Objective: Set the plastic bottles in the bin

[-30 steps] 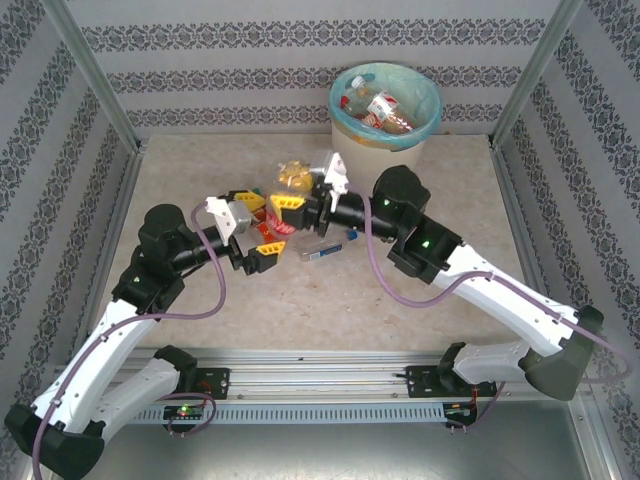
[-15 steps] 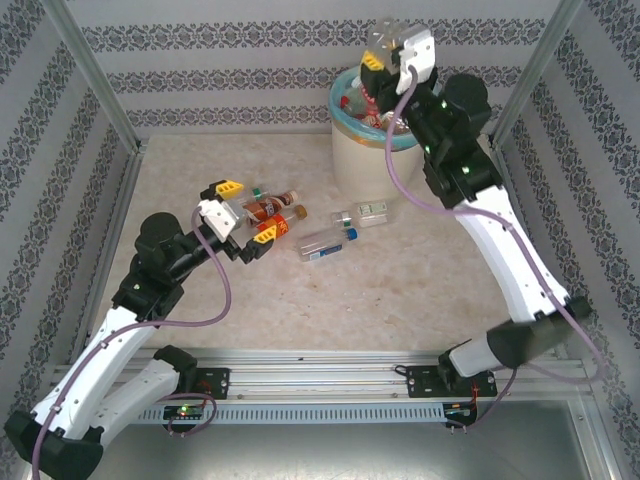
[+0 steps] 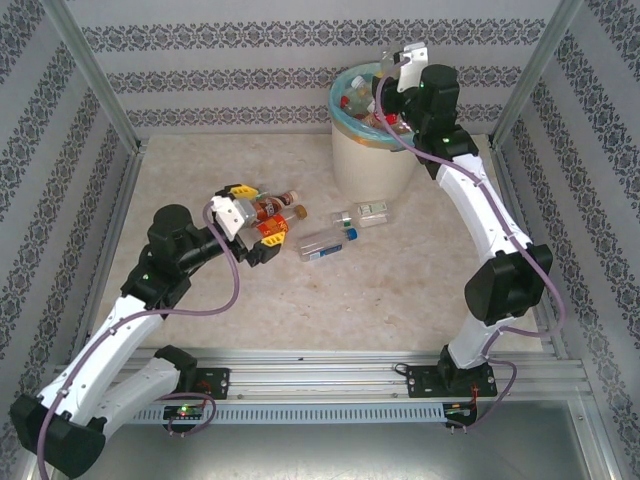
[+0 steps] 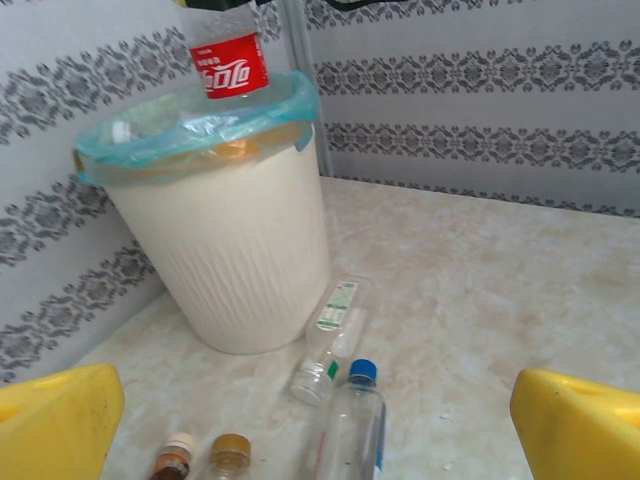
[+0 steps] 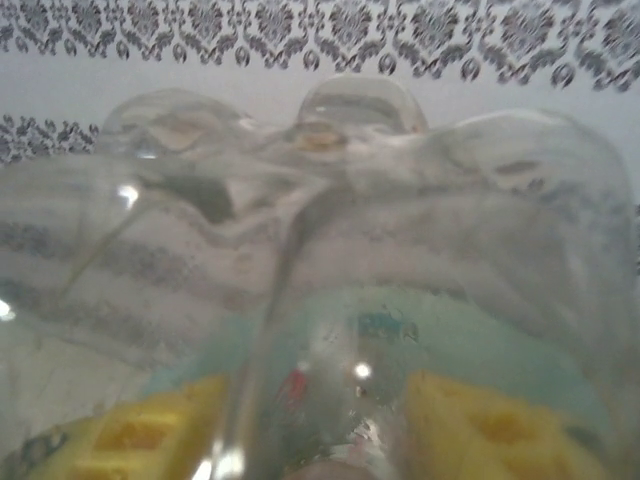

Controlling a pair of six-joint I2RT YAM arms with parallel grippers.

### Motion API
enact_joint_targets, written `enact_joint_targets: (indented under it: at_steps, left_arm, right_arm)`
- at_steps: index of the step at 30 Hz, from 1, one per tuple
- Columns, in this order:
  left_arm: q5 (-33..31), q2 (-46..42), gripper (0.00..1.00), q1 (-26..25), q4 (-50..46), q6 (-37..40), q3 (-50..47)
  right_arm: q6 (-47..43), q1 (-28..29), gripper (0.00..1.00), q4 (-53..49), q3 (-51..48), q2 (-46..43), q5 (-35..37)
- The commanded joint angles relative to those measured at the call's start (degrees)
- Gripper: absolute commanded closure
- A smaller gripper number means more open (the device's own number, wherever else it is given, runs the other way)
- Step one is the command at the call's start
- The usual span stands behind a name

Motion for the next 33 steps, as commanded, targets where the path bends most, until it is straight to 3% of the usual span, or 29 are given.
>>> enact_joint_targets:
  at_steps: [1,9,16,21,26,33]
  left_arm:
    - [4.32,1.52,0.0,-0.5,-0.08,-4.35,2.31]
    - [5.56,4.41,0.0,-0.44,2.81,-6.77,2.63]
    - [4.29,5.64,0.02,-0.44,2.41,-7.15,3.1]
    - [3.95,5.95,0.02,-0.48,2.08,-6.58,2.84]
    - [3.43,6.34,0.02,-0.44,2.16,-6.32,2.55]
    - [3.67,7.28,0.02,-0.44,1.7,-6.04,2.61]
  right_arm:
    - [2.83,-0.13,0.49,0.41,-0.85,0.61,-3.04]
    - [3.05,-0.14,0.22,-0.63,2.63,-0.08,-2.98]
    - [0.51,0.38,0.22,-2.63,9.54,0.82,-0.45]
    - [-0.12,0.37,0.29,-5.09,17.21,6.65,-4.11]
    - [1.39,0.25,0.45,-13.93,28.32,16.35,-7.65]
    - [4.39,1.37,0.52,-26.07,51.42,32.59,-13.16]
